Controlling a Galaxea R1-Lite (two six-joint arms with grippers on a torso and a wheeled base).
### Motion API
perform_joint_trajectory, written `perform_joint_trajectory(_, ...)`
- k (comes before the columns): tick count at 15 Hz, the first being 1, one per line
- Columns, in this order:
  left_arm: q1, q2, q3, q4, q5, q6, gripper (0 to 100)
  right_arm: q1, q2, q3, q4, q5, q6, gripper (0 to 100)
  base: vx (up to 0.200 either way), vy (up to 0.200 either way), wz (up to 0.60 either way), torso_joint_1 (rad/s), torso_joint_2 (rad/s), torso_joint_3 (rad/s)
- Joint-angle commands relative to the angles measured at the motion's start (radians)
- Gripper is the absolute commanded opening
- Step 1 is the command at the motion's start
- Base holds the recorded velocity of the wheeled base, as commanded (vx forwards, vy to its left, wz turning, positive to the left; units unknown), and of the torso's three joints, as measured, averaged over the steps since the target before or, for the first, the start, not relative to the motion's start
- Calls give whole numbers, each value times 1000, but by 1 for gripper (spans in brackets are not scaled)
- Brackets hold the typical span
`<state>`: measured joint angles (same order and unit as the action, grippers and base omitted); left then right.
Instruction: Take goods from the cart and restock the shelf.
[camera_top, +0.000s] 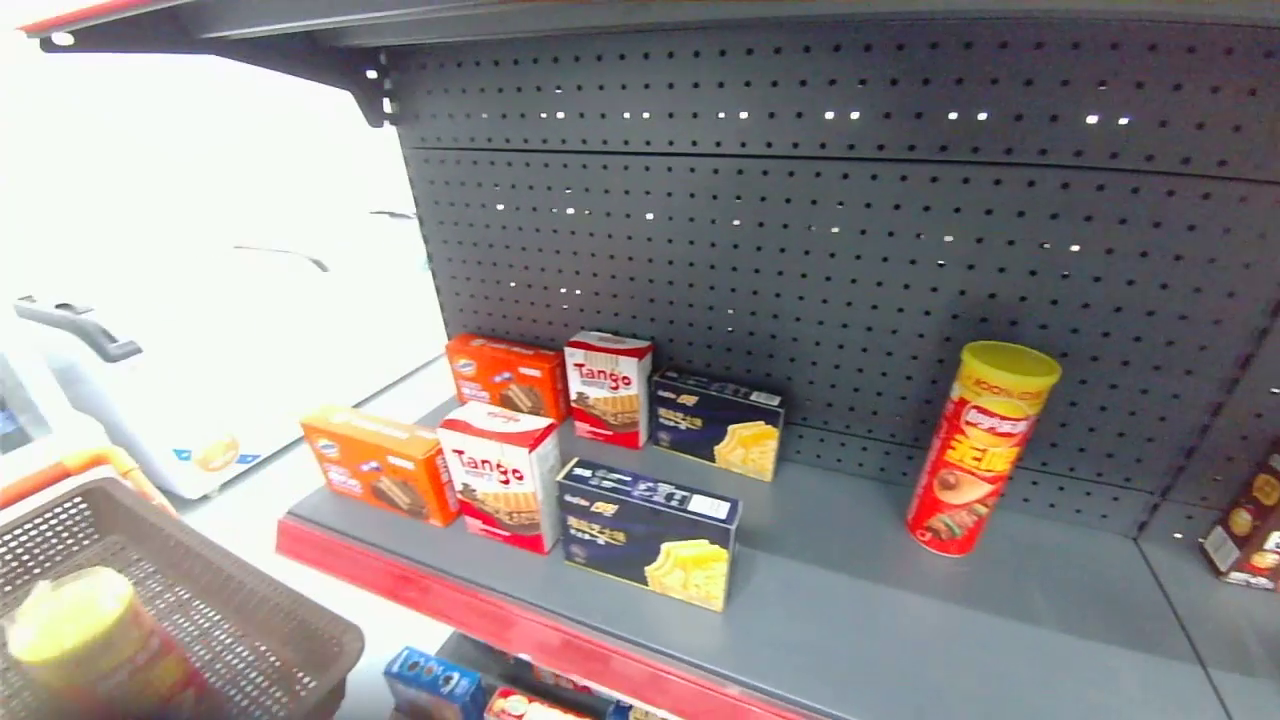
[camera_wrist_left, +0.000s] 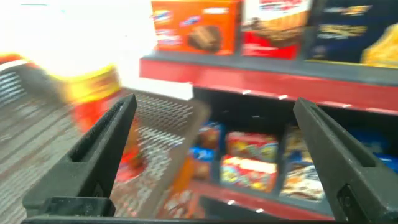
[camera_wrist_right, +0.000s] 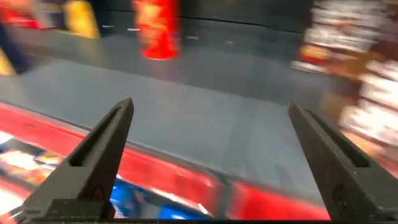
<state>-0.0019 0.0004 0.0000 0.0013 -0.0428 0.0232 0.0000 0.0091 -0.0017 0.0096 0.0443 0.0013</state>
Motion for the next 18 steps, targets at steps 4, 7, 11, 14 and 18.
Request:
perform_joint_trajectory(4, -1, 0, 0, 0, -3, 6, 100, 0, 2, 0, 0, 0, 0, 100, 0, 0, 600, 0, 6, 4)
perform_joint_trajectory(7, -1, 0, 0, 0, 0, 1, 100, 0, 2, 0, 0, 0, 0, 100, 0, 0, 600, 9, 1, 4)
perform_joint_trajectory(11, 0, 0, -9, 0, -6, 7, 100, 0, 2, 0, 0, 0, 2, 100, 0, 0, 0, 0, 0, 0)
perform_joint_trajectory(14, -10, 133, -198, 137, -115, 81, 100, 0, 2, 0, 0, 0, 2, 100, 0, 0, 0, 0, 0, 0)
perform_joint_trajectory(18, -3, 369, -219, 138, -100, 136, 100, 0, 2, 0, 0, 0, 2, 100, 0, 0, 0, 0, 0, 0)
